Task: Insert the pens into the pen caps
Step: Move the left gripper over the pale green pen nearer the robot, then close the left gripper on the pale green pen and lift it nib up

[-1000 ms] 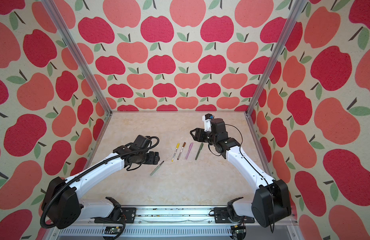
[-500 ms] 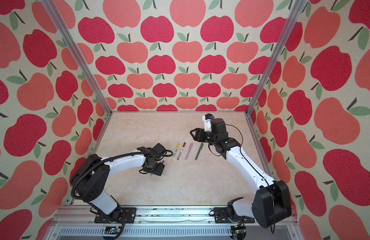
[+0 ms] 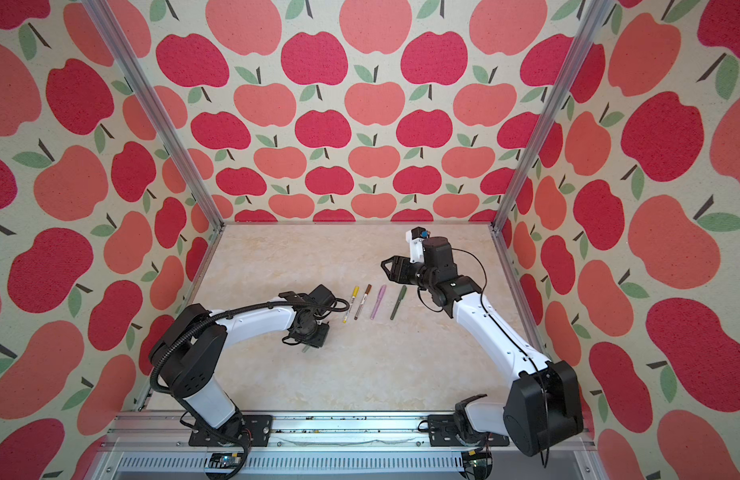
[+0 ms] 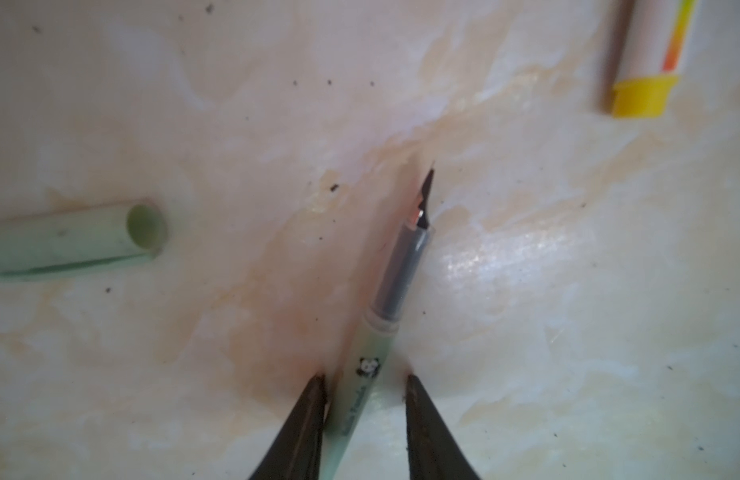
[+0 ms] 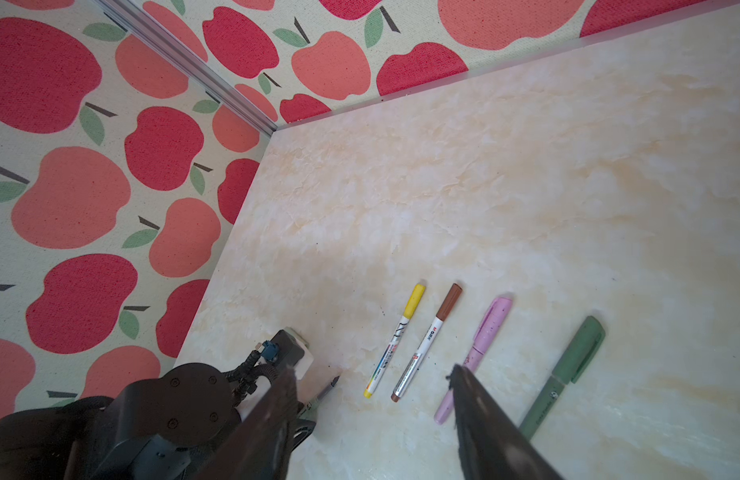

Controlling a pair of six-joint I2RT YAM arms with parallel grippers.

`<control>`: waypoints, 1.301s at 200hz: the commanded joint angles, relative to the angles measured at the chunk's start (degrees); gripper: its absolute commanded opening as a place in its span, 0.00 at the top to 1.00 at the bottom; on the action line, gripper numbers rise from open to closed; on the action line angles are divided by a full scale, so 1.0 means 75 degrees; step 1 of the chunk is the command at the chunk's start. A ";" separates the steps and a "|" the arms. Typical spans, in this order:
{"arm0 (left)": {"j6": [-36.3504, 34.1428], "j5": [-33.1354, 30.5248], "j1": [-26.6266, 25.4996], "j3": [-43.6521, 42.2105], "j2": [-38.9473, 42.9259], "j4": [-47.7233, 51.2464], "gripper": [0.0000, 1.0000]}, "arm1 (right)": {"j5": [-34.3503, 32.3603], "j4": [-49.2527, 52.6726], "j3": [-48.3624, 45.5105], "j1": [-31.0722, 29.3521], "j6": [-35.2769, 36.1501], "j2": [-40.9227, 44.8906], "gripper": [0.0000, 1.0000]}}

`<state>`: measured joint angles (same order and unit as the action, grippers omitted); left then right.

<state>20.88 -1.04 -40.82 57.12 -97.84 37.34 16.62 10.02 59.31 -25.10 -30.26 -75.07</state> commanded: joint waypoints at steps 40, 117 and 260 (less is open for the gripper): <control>-0.0116 -0.0213 -0.0005 0.0044 -0.0499 -0.0109 0.84 | 0.0104 0.0117 0.0108 0.0054 -0.0062 0.0107 0.38; -0.0003 -0.0102 0.0003 -0.0037 0.0079 -0.0674 0.93 | 0.0011 0.0186 0.0097 0.0067 -0.0046 0.0249 0.38; 0.1000 0.2259 0.1668 -0.1430 0.3431 -0.3761 0.93 | 0.0256 0.0064 -0.0138 0.0113 -0.0078 0.0273 0.38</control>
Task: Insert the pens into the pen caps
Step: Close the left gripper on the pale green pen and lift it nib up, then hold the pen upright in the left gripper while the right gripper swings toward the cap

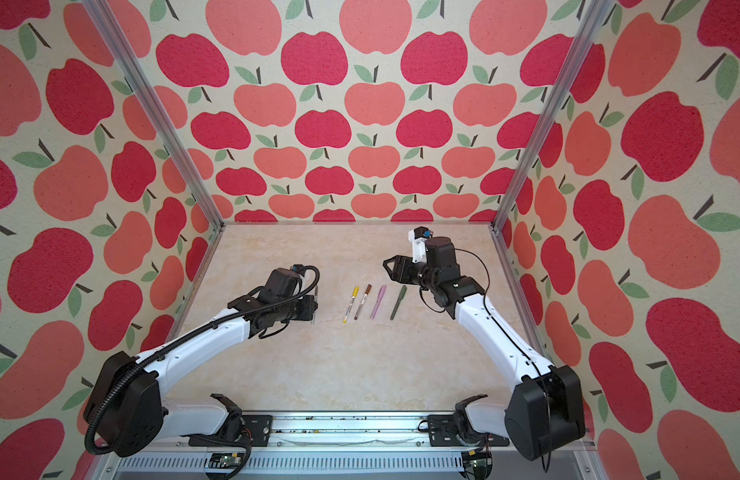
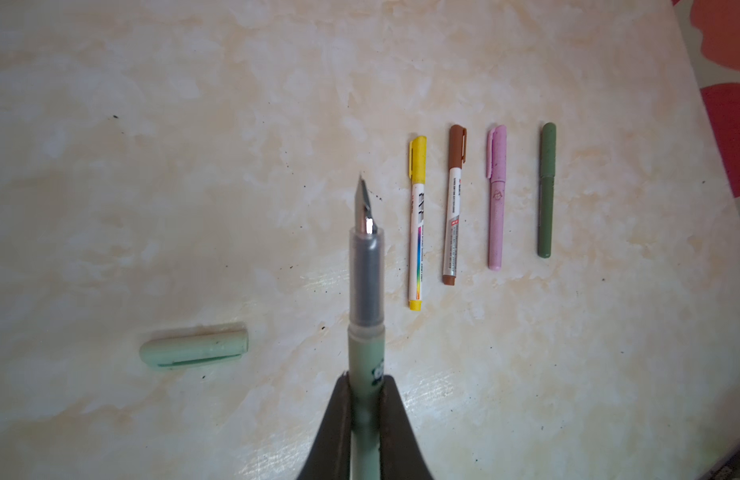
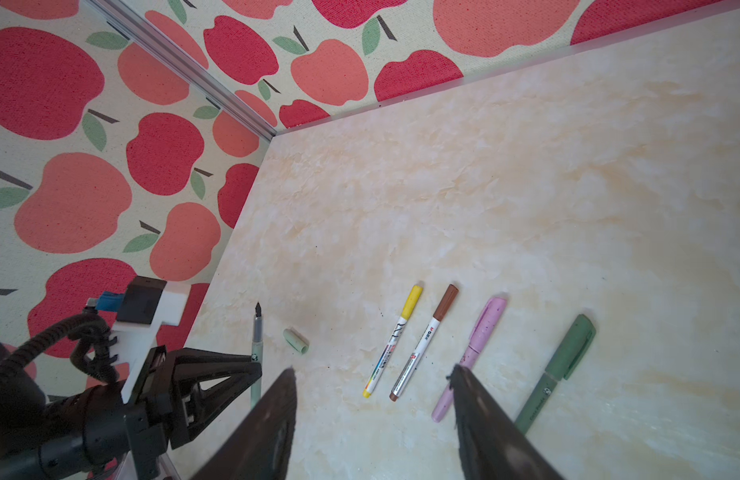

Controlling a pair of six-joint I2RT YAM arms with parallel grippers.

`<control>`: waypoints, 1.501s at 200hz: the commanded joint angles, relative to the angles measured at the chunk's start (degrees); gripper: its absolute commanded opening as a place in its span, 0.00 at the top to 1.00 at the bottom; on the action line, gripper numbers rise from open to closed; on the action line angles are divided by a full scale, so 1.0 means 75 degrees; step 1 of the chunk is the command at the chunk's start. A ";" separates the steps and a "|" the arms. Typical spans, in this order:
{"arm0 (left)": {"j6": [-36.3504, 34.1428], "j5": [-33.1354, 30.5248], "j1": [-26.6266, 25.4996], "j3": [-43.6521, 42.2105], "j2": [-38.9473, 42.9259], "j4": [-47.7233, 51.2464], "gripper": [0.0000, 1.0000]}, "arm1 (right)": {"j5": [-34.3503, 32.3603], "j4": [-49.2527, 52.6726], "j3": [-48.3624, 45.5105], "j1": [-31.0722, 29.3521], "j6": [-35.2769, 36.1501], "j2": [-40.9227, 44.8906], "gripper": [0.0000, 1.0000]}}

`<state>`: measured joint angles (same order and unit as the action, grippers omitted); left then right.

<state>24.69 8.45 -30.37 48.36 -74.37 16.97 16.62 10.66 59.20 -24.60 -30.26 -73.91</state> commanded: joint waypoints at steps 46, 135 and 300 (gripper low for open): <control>0.1046 0.2499 0.0704 -0.0562 0.0389 -0.2140 0.93 | 0.1294 -0.0683 -0.0176 0.0088 -0.0337 -0.0043 0.38; 0.1689 0.3928 0.0701 -0.0525 -0.0181 -0.3444 0.93 | 0.3686 -0.3197 -0.0256 -0.0131 -0.1634 -0.1454 0.39; 0.1689 0.4045 0.0429 -0.0336 -0.0311 -0.3508 0.93 | 0.4088 -0.3378 0.1000 -0.1512 -0.1665 -0.3519 0.59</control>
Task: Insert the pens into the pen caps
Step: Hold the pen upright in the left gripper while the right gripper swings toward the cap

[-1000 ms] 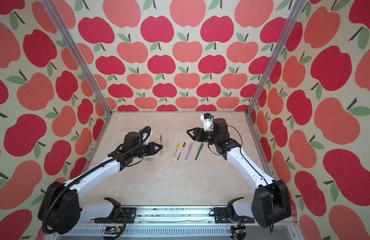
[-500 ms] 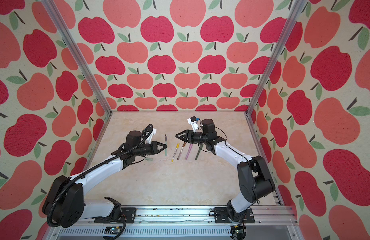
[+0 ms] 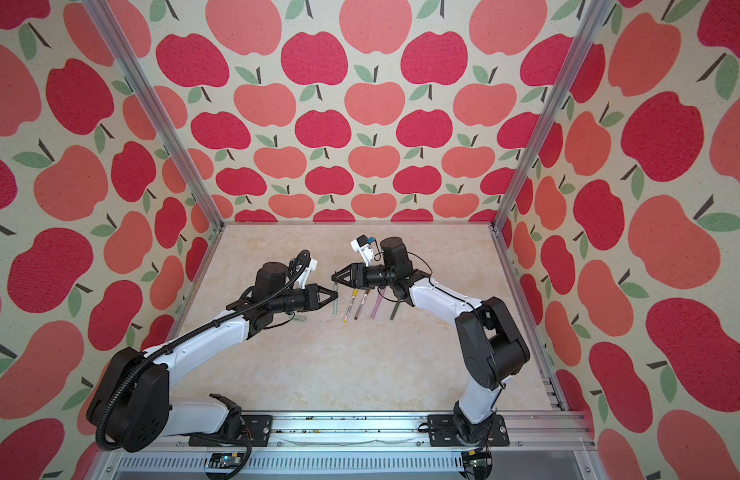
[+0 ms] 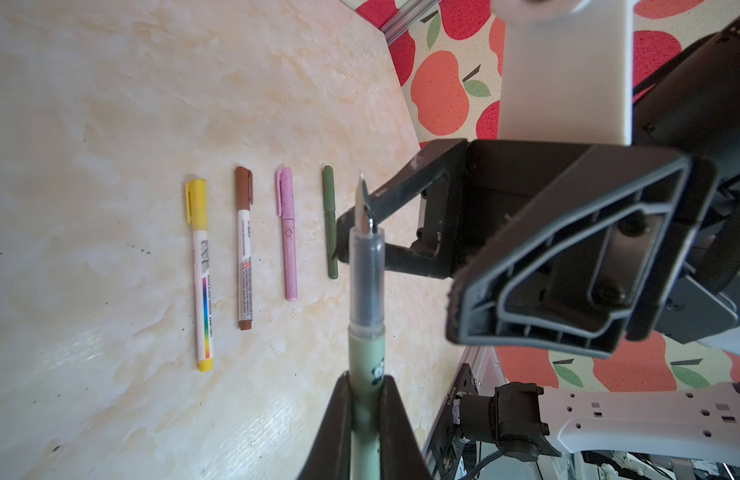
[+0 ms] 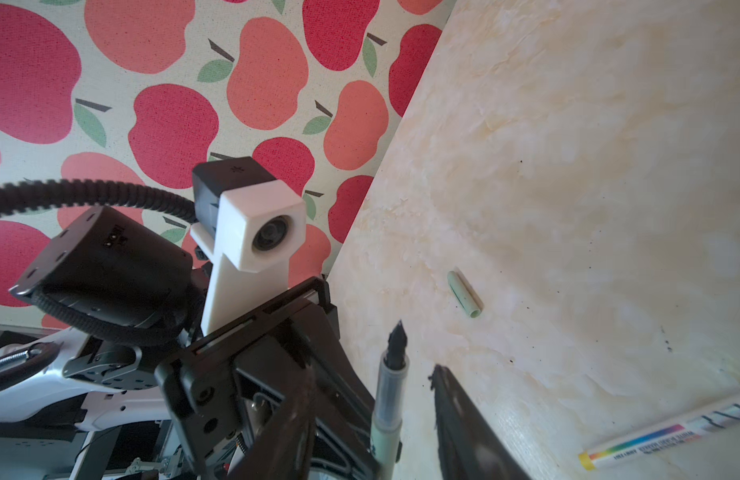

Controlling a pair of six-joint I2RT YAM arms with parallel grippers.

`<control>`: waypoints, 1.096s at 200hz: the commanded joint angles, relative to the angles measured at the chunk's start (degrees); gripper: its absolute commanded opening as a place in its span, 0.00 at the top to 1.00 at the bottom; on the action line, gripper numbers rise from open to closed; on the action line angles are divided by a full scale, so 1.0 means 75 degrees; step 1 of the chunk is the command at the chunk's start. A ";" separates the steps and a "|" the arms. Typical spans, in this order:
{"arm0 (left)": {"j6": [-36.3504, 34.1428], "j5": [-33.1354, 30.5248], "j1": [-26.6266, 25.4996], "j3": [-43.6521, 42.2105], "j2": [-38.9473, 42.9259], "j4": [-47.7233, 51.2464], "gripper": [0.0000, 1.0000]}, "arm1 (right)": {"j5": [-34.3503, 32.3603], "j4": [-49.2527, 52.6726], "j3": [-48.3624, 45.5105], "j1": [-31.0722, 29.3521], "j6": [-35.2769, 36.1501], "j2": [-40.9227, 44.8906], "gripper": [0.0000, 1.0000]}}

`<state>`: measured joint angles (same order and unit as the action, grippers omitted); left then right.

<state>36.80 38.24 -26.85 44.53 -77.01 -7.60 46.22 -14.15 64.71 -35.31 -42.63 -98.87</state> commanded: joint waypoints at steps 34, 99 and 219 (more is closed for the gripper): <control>0.0092 -0.0036 -0.0039 0.0156 0.0102 -0.0217 0.93 | 0.0177 -0.0070 0.0332 -0.0132 -0.0035 -0.0306 0.73; 0.0110 -0.0083 -0.0043 0.0284 0.0009 -0.0151 0.90 | 0.0029 0.0329 0.0442 -0.0132 0.0258 -0.0192 0.91; 0.0239 -0.0294 -0.0045 -0.0078 0.0153 -0.0165 0.71 | 0.0013 -0.0021 0.0466 -0.0334 0.0115 -0.0177 0.94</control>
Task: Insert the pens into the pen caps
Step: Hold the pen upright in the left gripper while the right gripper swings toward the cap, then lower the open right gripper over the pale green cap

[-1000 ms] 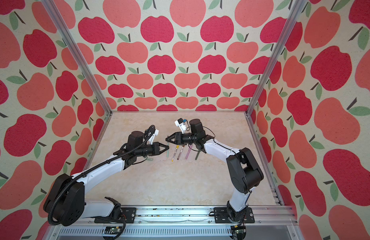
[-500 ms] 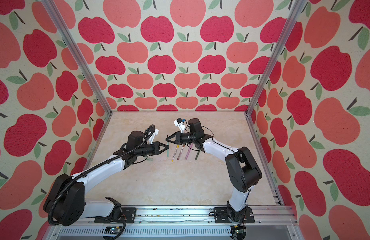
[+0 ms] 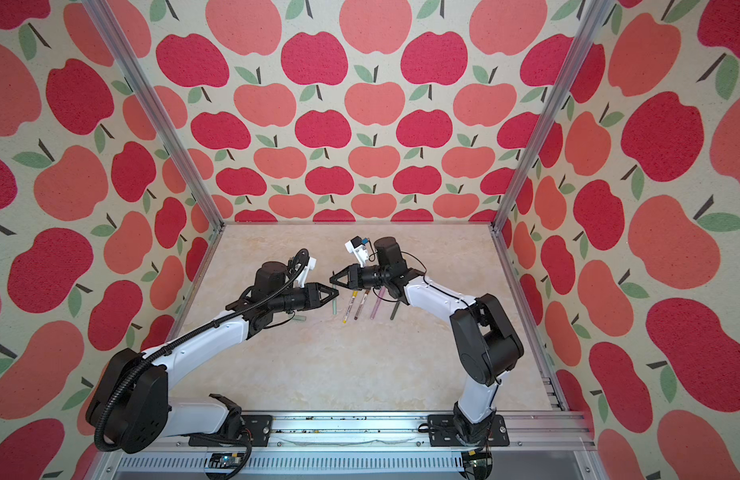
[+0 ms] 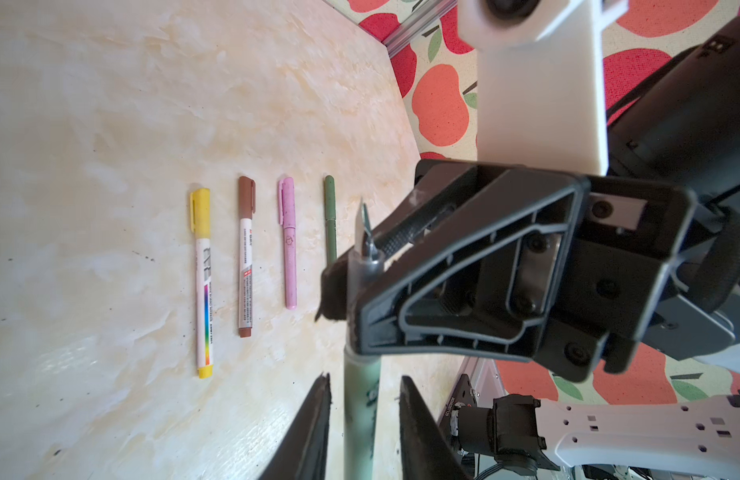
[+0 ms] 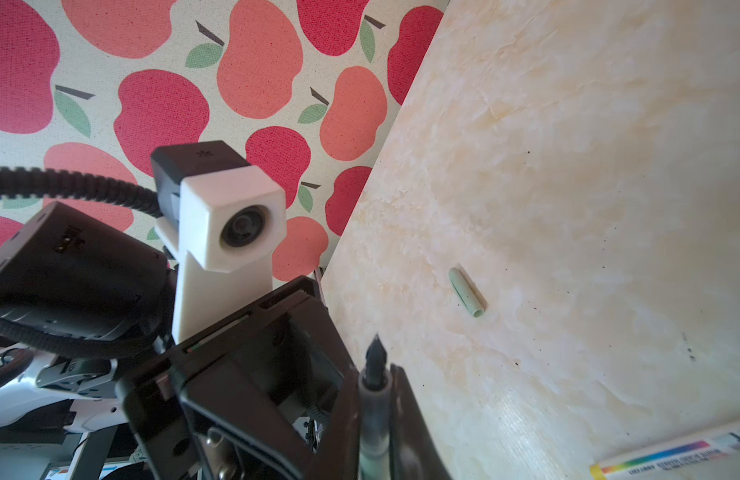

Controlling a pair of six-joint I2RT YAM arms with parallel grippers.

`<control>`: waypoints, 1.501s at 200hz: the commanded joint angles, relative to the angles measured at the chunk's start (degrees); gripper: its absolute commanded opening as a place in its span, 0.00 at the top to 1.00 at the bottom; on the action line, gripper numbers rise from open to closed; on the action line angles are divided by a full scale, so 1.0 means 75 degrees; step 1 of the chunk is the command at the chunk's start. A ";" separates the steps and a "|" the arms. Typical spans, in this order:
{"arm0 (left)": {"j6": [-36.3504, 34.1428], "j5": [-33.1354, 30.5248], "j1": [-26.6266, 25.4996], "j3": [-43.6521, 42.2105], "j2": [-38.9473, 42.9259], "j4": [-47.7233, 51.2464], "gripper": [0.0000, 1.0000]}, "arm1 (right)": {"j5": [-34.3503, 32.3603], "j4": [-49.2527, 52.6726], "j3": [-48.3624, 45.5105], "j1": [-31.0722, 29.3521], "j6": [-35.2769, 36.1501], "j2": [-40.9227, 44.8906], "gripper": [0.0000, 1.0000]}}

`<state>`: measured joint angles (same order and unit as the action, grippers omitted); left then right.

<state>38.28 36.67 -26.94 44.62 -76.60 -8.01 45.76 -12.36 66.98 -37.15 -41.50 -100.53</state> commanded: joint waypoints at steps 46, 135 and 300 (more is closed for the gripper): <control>0.0011 -0.0105 -0.0021 -0.0113 0.0067 -0.0042 0.89 | 0.0075 -0.0338 0.0151 -0.0098 -0.0035 0.0020 0.94; -0.0262 -0.3033 0.0592 -0.0324 0.1973 0.3846 1.00 | -0.0403 0.0478 0.0548 -0.0109 0.0570 -0.0043 0.56; 0.0181 -0.5571 0.0858 -0.1213 0.5865 0.6517 1.00 | -0.5463 0.7587 0.7256 -0.3137 0.6523 -0.4924 0.38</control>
<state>39.20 -3.62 -20.73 36.73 -32.75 40.25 10.35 38.37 115.66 -60.40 2.87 -133.36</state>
